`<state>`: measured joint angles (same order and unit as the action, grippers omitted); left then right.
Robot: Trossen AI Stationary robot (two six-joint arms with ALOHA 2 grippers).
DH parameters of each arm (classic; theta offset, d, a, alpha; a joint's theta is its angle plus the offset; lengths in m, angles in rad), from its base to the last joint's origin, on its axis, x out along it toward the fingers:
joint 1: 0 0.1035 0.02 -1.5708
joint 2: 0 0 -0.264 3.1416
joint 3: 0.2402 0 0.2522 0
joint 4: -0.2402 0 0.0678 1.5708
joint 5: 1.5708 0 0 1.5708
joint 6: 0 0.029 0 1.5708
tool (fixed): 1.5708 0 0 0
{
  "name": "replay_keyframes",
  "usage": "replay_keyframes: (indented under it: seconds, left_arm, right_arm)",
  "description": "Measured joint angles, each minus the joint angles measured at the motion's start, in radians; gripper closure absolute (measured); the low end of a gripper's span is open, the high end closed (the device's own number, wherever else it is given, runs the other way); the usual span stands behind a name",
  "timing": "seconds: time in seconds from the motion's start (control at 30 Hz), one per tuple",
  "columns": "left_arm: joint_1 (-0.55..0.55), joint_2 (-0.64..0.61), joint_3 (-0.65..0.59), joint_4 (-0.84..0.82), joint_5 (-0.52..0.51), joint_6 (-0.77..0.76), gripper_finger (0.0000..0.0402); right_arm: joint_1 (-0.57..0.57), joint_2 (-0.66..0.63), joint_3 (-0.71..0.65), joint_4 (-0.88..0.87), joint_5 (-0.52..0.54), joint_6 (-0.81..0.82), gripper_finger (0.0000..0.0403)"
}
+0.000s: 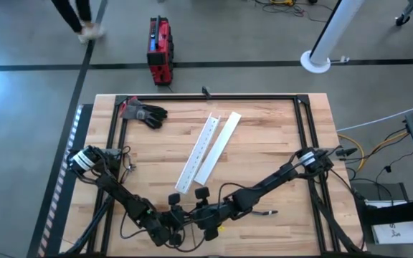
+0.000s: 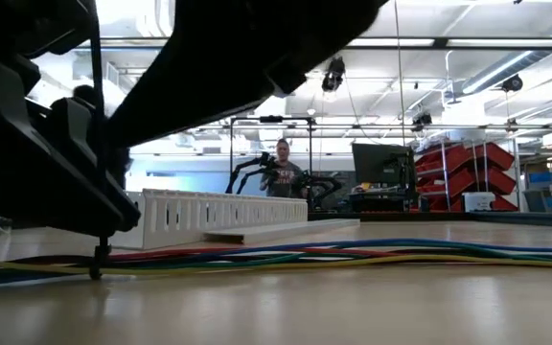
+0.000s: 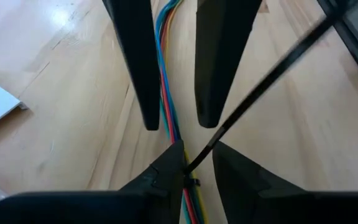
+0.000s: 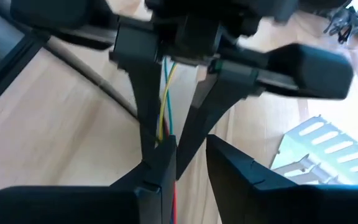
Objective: Ziptie cables
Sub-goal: Wrap the cable wires with the black zip tie
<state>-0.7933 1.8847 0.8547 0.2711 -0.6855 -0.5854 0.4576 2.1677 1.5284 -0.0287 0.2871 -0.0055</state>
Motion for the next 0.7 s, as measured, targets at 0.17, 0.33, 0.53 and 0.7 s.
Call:
replay_keyframes:
  seconds: [0.17,0.33,0.53,0.7]
  left_arm:
    - [0.0,-0.017,0.0,-0.007,-0.003,0.023,0.0342]
    - [0.0,-0.053,0.0,-0.06,-0.017,0.047,0.0356]
    - [-0.002,-0.095,0.0,-0.139,-0.021,0.024,0.0398]
    - [-0.002,-0.157,0.0,-0.171,-0.067,0.039,0.0401]
  right_arm:
    - [0.0,0.0,0.0,0.007,0.0,-0.005,0.0346]
    - [0.005,-0.007,0.0,-0.004,-0.001,-0.038,0.0347]
    - [0.023,-0.099,0.041,-0.195,0.0,-0.043,0.0295]
    - [0.022,-0.177,0.055,-0.445,-0.011,0.059,0.0254]
